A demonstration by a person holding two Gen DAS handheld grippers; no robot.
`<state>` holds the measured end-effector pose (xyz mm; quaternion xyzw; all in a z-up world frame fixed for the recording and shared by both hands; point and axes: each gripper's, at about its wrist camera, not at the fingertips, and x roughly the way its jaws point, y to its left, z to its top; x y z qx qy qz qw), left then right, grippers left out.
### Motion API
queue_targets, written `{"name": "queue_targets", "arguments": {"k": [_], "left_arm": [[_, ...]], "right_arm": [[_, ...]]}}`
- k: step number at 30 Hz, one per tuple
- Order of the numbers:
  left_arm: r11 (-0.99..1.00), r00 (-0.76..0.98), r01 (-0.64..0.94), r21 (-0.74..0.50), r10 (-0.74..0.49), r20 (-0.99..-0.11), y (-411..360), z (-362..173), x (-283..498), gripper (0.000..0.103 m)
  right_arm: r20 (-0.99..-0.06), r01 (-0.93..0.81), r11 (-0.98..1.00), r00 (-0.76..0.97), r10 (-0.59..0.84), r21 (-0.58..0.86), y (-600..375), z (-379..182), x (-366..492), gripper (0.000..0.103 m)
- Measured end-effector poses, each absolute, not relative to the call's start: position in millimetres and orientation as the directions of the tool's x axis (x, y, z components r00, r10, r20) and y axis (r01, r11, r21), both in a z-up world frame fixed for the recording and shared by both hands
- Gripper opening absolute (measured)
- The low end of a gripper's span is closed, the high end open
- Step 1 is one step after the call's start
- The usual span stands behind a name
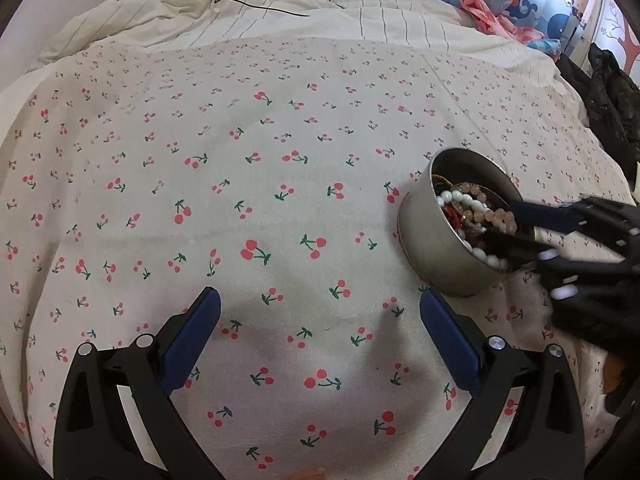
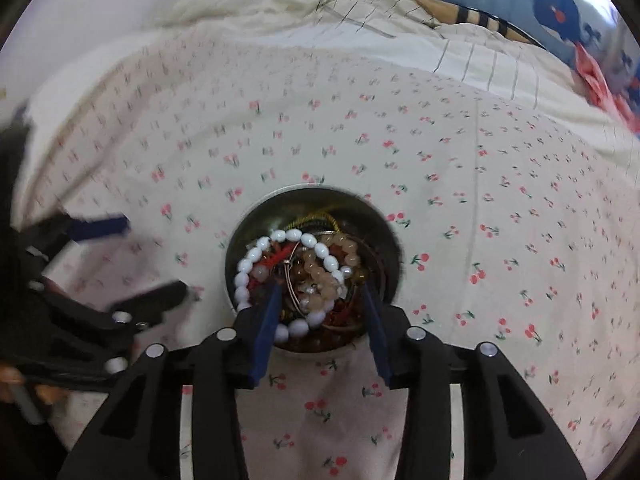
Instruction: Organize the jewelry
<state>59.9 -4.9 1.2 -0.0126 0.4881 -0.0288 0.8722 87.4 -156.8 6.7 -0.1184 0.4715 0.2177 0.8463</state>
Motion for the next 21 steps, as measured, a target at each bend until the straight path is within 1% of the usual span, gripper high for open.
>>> {"name": "queue_targets", "arguments": {"k": [2, 4, 6, 8, 11, 12, 14, 16, 18, 20, 21], "left_arm": [[0.998, 0.525, 0.045, -0.043, -0.06, -0.849, -7, 1, 60, 0.096], [0.998, 0.535, 0.048, -0.029, -0.05, -0.843, -9, 4, 60, 0.096], [0.998, 0.55, 0.055, -0.032, -0.057, -0.833, -9, 9, 60, 0.096], [0.995, 0.577, 0.083, -0.052, -0.09, -0.812, -11, 19, 60, 0.096], [0.986, 0.608, 0.158, -0.058, -0.143, -0.781, -25, 34, 61, 0.096], [0.978, 0.614, 0.202, -0.045, -0.162, -0.772, -35, 37, 63, 0.096], [0.968, 0.62, 0.251, -0.018, -0.175, -0.765, -49, 40, 68, 0.096], [0.957, 0.61, 0.291, -0.002, -0.187, -0.77, -64, 40, 77, 0.096], [0.958, 0.627, 0.28, 0.061, -0.134, -0.767, -76, 40, 82, 0.096], [0.949, 0.655, 0.247, 0.194, -0.017, -0.755, -87, 35, 88, 0.096], [0.942, 0.647, 0.245, 0.23, 0.018, -0.763, -90, 30, 92, 0.096]], "right_arm": [[-0.847, -0.471, 0.882, 0.479, 0.233, -0.024, -153, 2, 91, 0.04], [-0.846, -0.455, 0.89, 0.458, 0.271, 0.038, -159, 6, 94, 0.04], [-0.826, -0.444, 0.892, 0.468, 0.313, 0.086, -171, 18, 92, 0.04], [-0.814, -0.429, 0.899, 0.489, 0.314, 0.089, -184, 30, 88, 0.042], [-0.811, -0.391, 0.917, 0.513, 0.282, 0.072, -198, 37, 87, 0.052], [-0.808, -0.371, 0.925, 0.518, 0.281, 0.084, -206, 38, 88, 0.055], [-0.8, -0.344, 0.931, 0.521, 0.298, 0.123, -218, 40, 90, 0.058], [-0.785, -0.328, 0.933, 0.535, 0.311, 0.146, -228, 46, 89, 0.064], [-0.771, -0.323, 0.934, 0.552, 0.317, 0.153, -236, 53, 86, 0.065], [-0.759, -0.316, 0.933, 0.563, 0.328, 0.169, -243, 57, 84, 0.067], [-0.756, -0.313, 0.934, 0.566, 0.329, 0.173, -248, 58, 83, 0.067]]}}
